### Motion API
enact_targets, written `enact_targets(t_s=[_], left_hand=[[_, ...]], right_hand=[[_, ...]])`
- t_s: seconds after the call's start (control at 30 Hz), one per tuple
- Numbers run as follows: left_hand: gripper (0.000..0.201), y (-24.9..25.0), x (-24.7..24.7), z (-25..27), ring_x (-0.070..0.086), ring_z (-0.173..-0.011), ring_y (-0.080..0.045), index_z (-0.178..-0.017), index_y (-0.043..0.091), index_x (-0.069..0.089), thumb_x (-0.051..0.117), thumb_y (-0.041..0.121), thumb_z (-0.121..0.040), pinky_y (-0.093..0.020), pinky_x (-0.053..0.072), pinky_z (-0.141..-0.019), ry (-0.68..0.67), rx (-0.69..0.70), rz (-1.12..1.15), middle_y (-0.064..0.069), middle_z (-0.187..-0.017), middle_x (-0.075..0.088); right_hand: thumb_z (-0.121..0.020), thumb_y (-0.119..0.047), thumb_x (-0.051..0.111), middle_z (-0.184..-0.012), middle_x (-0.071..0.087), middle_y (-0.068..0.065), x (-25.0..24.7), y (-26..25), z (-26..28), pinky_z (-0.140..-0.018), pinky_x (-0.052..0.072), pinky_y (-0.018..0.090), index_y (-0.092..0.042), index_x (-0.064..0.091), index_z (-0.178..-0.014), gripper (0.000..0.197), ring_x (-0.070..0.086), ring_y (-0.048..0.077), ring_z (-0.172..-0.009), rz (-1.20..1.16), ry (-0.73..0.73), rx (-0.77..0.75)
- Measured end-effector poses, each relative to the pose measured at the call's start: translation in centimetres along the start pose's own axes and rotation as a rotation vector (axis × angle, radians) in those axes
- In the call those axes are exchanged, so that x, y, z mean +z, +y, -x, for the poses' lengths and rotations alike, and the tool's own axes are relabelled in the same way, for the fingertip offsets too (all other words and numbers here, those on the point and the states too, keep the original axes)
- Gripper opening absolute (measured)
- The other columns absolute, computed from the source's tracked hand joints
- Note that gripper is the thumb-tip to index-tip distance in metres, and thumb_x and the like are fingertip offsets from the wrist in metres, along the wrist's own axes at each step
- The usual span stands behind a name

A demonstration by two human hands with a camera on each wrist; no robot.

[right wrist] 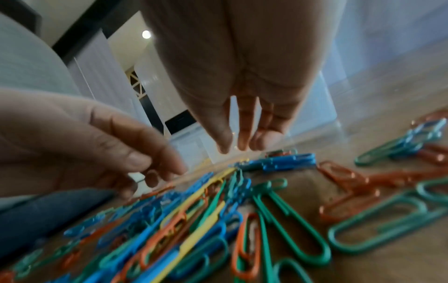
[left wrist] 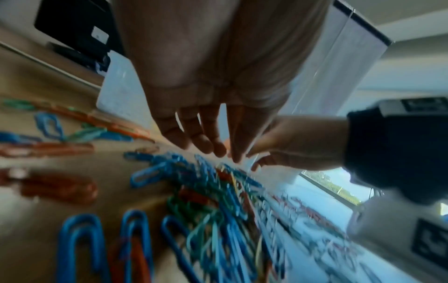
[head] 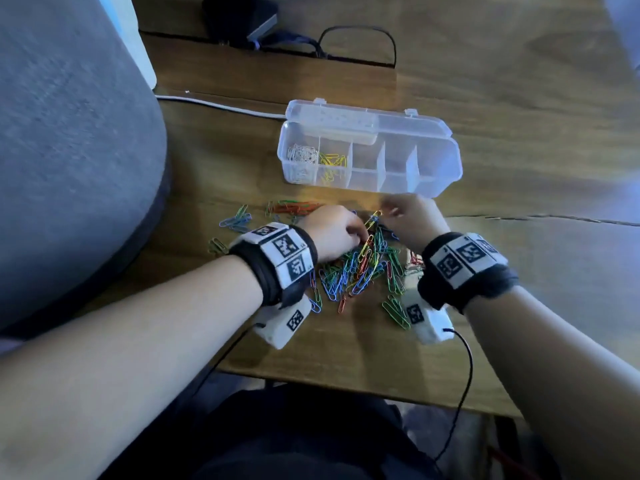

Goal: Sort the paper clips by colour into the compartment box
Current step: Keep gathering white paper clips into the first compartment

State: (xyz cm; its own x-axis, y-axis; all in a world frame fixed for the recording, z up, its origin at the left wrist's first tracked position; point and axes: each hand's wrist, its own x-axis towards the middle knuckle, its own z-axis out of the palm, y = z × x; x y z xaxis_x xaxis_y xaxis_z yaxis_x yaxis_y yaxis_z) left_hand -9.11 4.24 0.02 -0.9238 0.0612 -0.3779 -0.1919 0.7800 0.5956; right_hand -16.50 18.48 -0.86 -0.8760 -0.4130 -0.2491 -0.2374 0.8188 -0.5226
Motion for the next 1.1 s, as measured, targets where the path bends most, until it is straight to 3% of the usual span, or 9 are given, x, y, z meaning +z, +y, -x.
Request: enact_targets(t_s=[0.07,0.17,0.27,0.43,0.57,0.73,0.9,1.0,1.1], left_hand=[[0.017,0.1,1.2,-0.4,0.061,-0.099,-0.023,-0.1,0.021,0.069,0.056,0.023,-0.089,-0.03,0.048,-0.082,0.063,-0.018,-0.045,-0.004,-0.105,0.067],[0.009,0.4,2.0,-1.0,0.06,-0.095,-0.023,-0.089,0.022,0.064,0.059,0.029,-0.086,-0.026,0.041,-0.072,0.108,-0.035,-0.102,-0.002,-0.095,0.064],[0.008,0.2,1.8,-1.3,0.058,-0.087,-0.02,-0.081,0.022,0.061,0.061,0.028,-0.085,-0.025,0.037,-0.068,0.081,-0.061,-0.164,0.001,-0.085,0.061],[0.006,-0.8,1.1,-1.2,0.061,-0.085,-0.022,-0.079,0.021,0.066,0.061,0.02,-0.082,-0.026,0.043,-0.068,0.092,-0.084,-0.172,-0.001,-0.089,0.067],[0.009,-0.9,1.1,-0.8,0.057,-0.083,-0.018,-0.082,0.018,0.07,0.061,0.018,-0.082,-0.024,0.041,-0.069,0.15,-0.098,-0.115,0.004,-0.084,0.062],[0.01,-1.1,1.6,-0.6,0.062,-0.083,-0.017,-0.073,0.02,0.066,0.063,0.021,-0.083,-0.026,0.045,-0.07,0.126,-0.121,-0.105,0.003,-0.083,0.067],[0.017,-1.0,1.9,-0.7,0.061,-0.082,-0.015,-0.067,0.022,0.063,0.062,0.017,-0.083,-0.025,0.043,-0.068,0.146,-0.103,-0.142,0.005,-0.082,0.067],[0.006,-1.6,1.5,-0.4,0.054,-0.069,-0.008,-0.073,0.021,0.068,0.07,0.019,-0.078,-0.021,0.036,-0.064,0.18,-0.095,0.038,0.008,-0.072,0.062],[0.016,-2.3,1.3,0.0,0.045,-0.059,-0.007,-0.069,0.021,0.062,0.072,0.013,-0.079,-0.024,0.036,-0.058,0.177,-0.059,0.389,0.004,-0.064,0.054]], right_hand=[[-0.086,-0.014,0.059,-0.111,0.062,0.01,1.2,0.1,-0.7,-0.083,0.044,0.028,-0.008,0.067,-0.107,0.023,0.058,0.027,-0.099,0.078,-0.028,-0.103],[-0.087,-0.022,0.057,-0.113,0.06,0.012,2.1,0.5,-1.5,-0.09,0.04,0.035,-0.008,0.067,-0.105,0.025,0.052,0.032,-0.106,0.278,-0.078,-0.2],[-0.09,-0.016,0.051,-0.106,0.06,0.011,1.9,1.1,-1.3,-0.09,0.04,0.036,-0.011,0.065,-0.095,0.016,0.05,0.03,-0.106,0.298,-0.03,-0.187],[-0.093,-0.014,0.046,-0.114,0.055,0.009,1.9,2.3,-0.7,-0.1,0.038,0.039,-0.014,0.062,-0.103,0.019,0.045,0.029,-0.115,0.344,-0.075,-0.103],[-0.085,-0.02,0.062,-0.101,0.051,0.001,1.2,2.2,0.8,-0.089,0.039,0.033,-0.022,0.063,-0.081,0.005,0.045,0.023,-0.104,-0.014,0.054,-0.089],[-0.08,-0.005,0.067,-0.073,0.06,0.002,-0.3,2.0,2.7,-0.064,0.043,0.019,-0.018,0.065,-0.074,0.015,0.052,0.011,-0.063,-0.758,0.049,-0.001],[-0.085,0.005,0.057,-0.073,0.065,0.005,-0.3,2.1,4.0,-0.063,0.05,0.02,-0.009,0.057,-0.079,0.016,0.06,0.016,-0.067,-1.271,-0.01,0.084],[-0.086,0.013,0.047,-0.064,0.06,0.004,0.4,2.4,4.9,-0.052,0.052,0.024,-0.01,0.053,-0.083,0.024,0.06,0.014,-0.053,-1.269,-0.055,0.233],[-0.086,0.003,0.036,-0.061,0.044,0.002,1.4,2.8,5.2,-0.045,0.031,0.022,-0.015,0.055,-0.074,0.029,0.041,0.012,-0.045,-0.87,-0.072,0.375]])
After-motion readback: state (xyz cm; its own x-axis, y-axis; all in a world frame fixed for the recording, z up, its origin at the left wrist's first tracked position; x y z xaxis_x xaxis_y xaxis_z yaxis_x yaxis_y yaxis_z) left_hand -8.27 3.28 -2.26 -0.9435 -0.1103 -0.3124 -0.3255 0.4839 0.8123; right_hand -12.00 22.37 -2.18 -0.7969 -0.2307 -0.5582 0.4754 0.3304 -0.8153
